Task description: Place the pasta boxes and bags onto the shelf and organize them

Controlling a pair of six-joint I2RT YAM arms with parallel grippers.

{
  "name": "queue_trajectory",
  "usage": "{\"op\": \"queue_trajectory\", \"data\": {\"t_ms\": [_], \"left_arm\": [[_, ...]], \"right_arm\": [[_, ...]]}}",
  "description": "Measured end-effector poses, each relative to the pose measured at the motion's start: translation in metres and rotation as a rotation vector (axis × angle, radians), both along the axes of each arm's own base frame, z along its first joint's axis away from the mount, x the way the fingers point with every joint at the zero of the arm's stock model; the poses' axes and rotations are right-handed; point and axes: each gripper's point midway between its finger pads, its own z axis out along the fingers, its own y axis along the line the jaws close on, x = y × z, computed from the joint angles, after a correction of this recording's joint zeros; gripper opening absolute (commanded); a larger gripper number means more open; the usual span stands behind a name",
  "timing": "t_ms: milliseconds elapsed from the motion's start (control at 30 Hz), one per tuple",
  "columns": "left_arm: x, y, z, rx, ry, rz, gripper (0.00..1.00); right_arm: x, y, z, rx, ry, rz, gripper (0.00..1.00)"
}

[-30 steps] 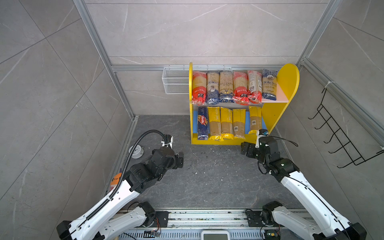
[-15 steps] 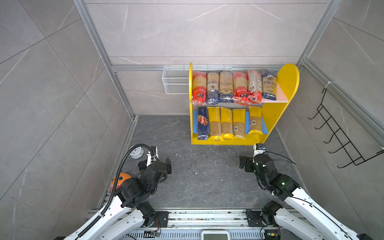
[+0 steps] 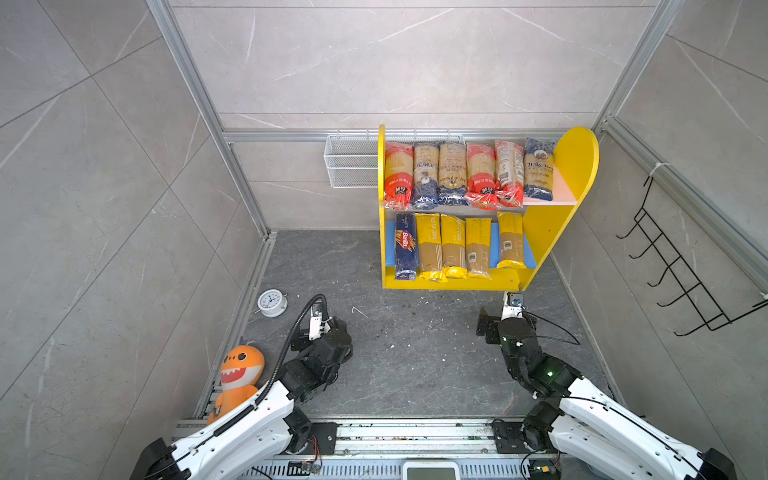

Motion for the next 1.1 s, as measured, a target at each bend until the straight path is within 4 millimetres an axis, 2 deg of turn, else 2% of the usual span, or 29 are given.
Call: {"op": "queue_trajectory", "data": {"t_ms": [67, 167, 300, 433, 533, 633, 800, 900, 1033, 1100], "left_arm": [[0.008, 0.012, -0.005, 0.023, 0.003, 0.042, 0.99], [0.023, 0.029, -0.003, 0.031, -0.026, 0.09, 0.99], [0.04, 0.057, 0.0, 0.012, -0.065, 0.161, 0.99], [0.054, 0.084, -0.02, -0.006, -0.05, 0.22, 0.99], [0.063, 0.095, -0.043, -0.005, -0.013, 0.232, 0.99], [0.069, 0.099, -0.059, -0.006, 0.022, 0.22, 0.99], [0.077, 0.093, -0.046, -0.041, -0.05, 0.171, 1.0], [0.075, 0.088, -0.041, -0.052, -0.09, 0.135, 1.0], [0.079, 0.086, -0.042, -0.034, -0.112, 0.115, 1.0], [0.085, 0.084, -0.051, -0.02, -0.098, 0.097, 1.0]], "right_arm": [[0.005, -0.002, 0.002, -0.03, -0.016, -0.025, 1.0], [0.013, -0.008, 0.006, -0.062, -0.038, -0.054, 1.0], [0.024, -0.028, 0.017, -0.033, -0.085, -0.126, 1.0], [0.032, -0.055, 0.017, 0.018, -0.105, -0.201, 1.0], [0.037, -0.063, 0.007, 0.038, -0.081, -0.226, 1.0], [0.038, -0.062, -0.001, 0.055, -0.072, -0.221, 1.0], [0.042, -0.064, -0.005, 0.083, -0.081, -0.222, 1.0], [0.047, -0.063, -0.01, 0.088, -0.074, -0.217, 1.0], [0.051, -0.062, -0.018, 0.085, -0.071, -0.214, 1.0], [0.053, -0.063, -0.021, 0.078, -0.067, -0.217, 1.0]]}}
